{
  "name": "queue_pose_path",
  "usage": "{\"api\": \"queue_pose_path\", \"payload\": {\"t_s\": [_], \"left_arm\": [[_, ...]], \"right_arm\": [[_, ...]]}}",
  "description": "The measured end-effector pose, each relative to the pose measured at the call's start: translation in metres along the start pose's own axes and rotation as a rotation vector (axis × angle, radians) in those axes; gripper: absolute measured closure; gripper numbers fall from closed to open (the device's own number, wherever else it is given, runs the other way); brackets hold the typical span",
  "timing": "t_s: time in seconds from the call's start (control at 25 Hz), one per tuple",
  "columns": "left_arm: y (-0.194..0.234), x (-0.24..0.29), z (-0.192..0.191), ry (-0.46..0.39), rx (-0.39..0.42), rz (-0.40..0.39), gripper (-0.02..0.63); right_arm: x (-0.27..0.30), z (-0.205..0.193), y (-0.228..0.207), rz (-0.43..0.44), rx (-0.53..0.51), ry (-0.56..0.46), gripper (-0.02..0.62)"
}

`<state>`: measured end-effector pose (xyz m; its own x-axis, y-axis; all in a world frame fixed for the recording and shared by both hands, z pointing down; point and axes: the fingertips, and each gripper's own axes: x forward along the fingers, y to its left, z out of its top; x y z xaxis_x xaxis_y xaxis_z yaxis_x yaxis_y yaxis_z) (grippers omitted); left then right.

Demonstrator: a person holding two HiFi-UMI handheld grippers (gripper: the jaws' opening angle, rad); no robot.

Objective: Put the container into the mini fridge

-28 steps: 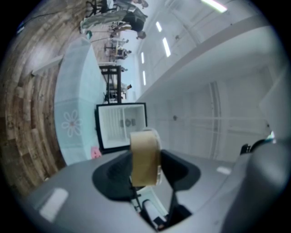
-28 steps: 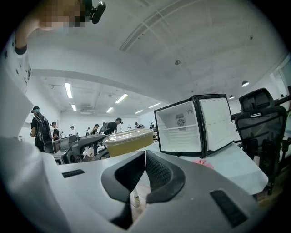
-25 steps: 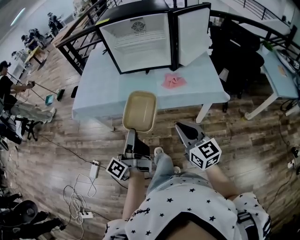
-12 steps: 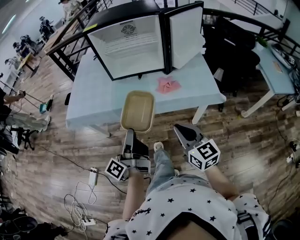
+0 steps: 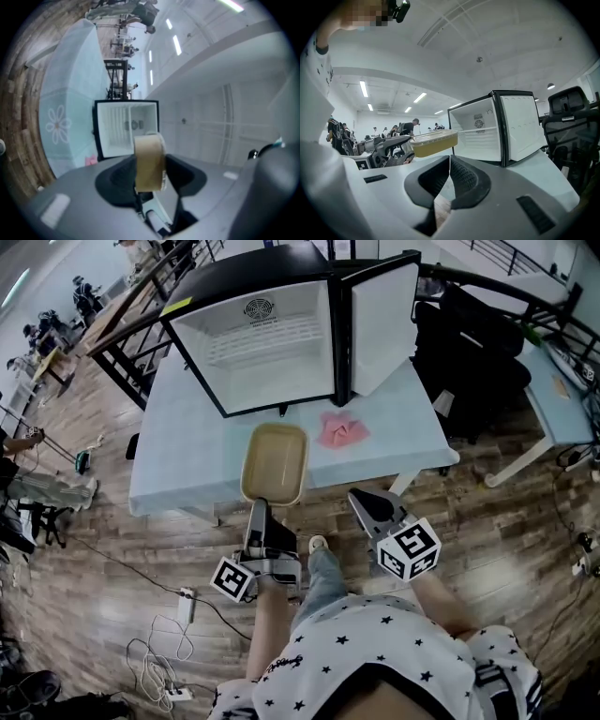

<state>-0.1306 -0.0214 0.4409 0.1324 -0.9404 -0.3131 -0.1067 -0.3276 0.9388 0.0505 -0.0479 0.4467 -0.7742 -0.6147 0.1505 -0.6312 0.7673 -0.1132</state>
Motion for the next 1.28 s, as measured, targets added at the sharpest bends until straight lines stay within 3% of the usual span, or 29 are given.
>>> {"api": "queue_pose_path", "payload": {"t_s": [0.44, 1.28], "left_arm": [[0.019, 0.076, 0.033, -0.01, -0.008, 0.0, 0.407], [0.06, 0.193, 0.106, 0.029, -0.036, -0.022, 0.407]], "right_arm": [[0.062, 0.028, -0.047, -0.006, -0.009, 0.006, 0.574], [0.175, 0.056, -0.099, -0.055, -0.017, 0.006, 0.574]]}}
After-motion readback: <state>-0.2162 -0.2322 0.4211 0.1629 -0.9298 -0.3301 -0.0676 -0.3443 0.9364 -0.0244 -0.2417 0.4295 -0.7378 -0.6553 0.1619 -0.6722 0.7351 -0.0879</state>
